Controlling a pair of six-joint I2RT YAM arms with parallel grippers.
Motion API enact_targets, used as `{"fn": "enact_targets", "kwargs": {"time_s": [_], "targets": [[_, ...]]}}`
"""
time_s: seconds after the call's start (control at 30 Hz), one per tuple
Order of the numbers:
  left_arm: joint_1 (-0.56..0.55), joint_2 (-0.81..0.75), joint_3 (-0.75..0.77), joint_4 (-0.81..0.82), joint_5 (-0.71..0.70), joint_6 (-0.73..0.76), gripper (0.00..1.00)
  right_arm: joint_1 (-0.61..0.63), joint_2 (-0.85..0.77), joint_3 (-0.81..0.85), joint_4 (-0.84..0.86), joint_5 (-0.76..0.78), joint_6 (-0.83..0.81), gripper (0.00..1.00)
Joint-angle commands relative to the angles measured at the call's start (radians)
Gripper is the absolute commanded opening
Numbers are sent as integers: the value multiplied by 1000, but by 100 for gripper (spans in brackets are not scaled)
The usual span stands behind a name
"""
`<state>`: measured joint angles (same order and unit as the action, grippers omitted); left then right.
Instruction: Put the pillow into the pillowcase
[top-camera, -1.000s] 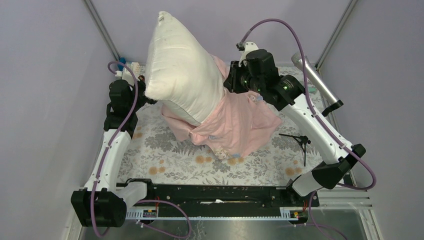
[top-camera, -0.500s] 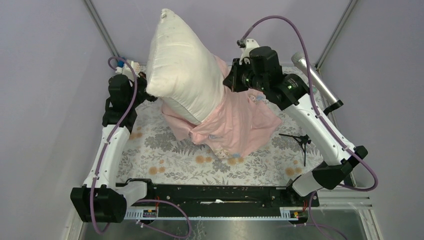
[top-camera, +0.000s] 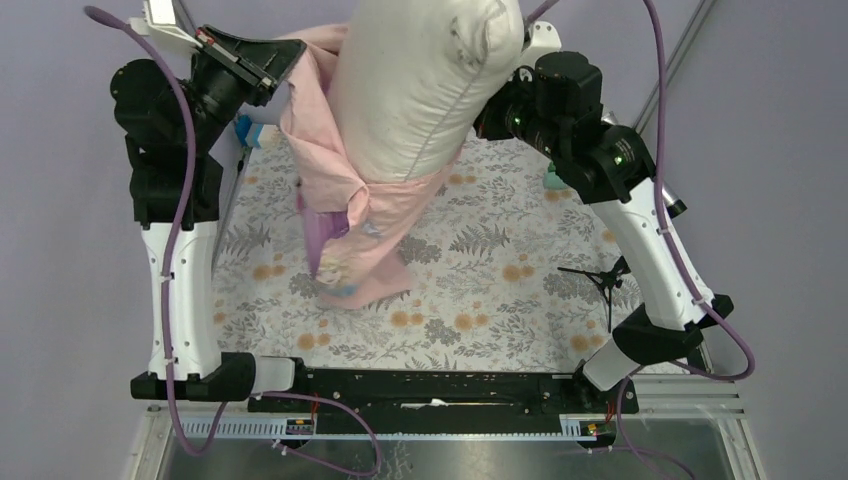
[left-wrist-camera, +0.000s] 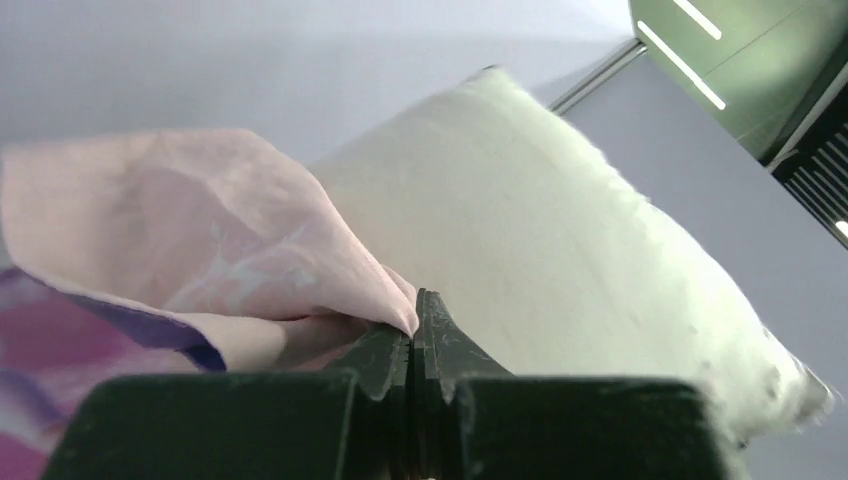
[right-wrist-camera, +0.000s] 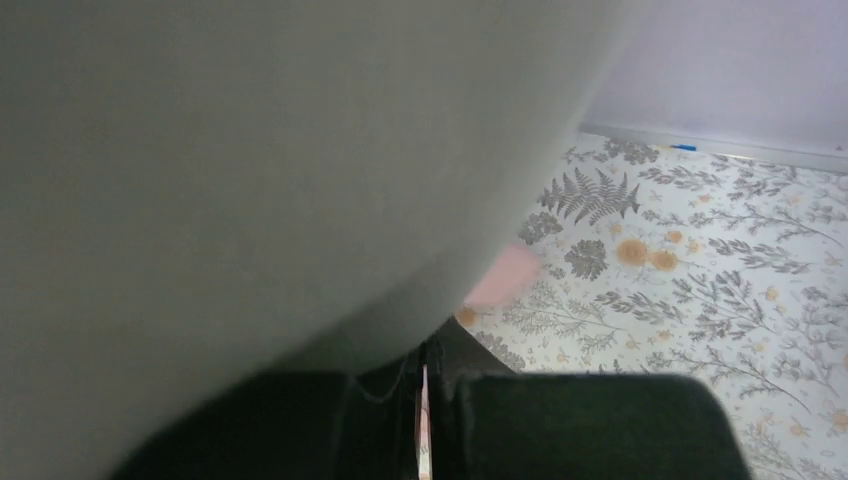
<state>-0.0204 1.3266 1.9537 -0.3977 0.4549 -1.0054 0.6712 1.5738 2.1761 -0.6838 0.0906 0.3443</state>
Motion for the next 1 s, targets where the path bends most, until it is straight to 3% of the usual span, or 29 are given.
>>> {"fn": "enact_targets", "kwargs": {"time_s": [0.0,0.1,0.17,0.23,0.33,0.4,0.43,0.57,0.63,0.7,0.83,0.87,0.97], "targets": [[-31,-3,-57,25,-72,-7,0,-4,38,297,29,108,-42,0],[-34,-16,-103,72,-64,9,0,-3,80,412,49,125,-63,0],[-33,38,47,58,-63,4,0,-4,73,338,85,80,-44,0],[-33,129,289,33,-76,-13,0,-3,36,186,134,42,-21,0],[-20,240,550,35,-114,-74,0,-3,-33,-3,216,62,-23,0],[-27,215,493,84,-135,-101,0,-4,-35,19,206,82,-43,0],[-49,181,392,119,-140,-96,0,-5,-16,84,183,98,-59,0],[-160,64,-21,178,-166,-17,0,-5,127,563,81,155,-129,0],[-183,49,-125,199,-161,-7,0,-5,130,603,106,167,-148,0],[-173,93,9,159,-175,8,0,-4,44,405,187,151,-140,0],[-127,365,699,24,-219,-29,0,-4,-147,-87,357,133,-90,0],[-91,388,766,64,-200,-108,0,-5,-176,-165,381,139,-79,0],[-68,274,500,298,-187,-195,0,-6,-201,-192,404,174,-99,0]]}}
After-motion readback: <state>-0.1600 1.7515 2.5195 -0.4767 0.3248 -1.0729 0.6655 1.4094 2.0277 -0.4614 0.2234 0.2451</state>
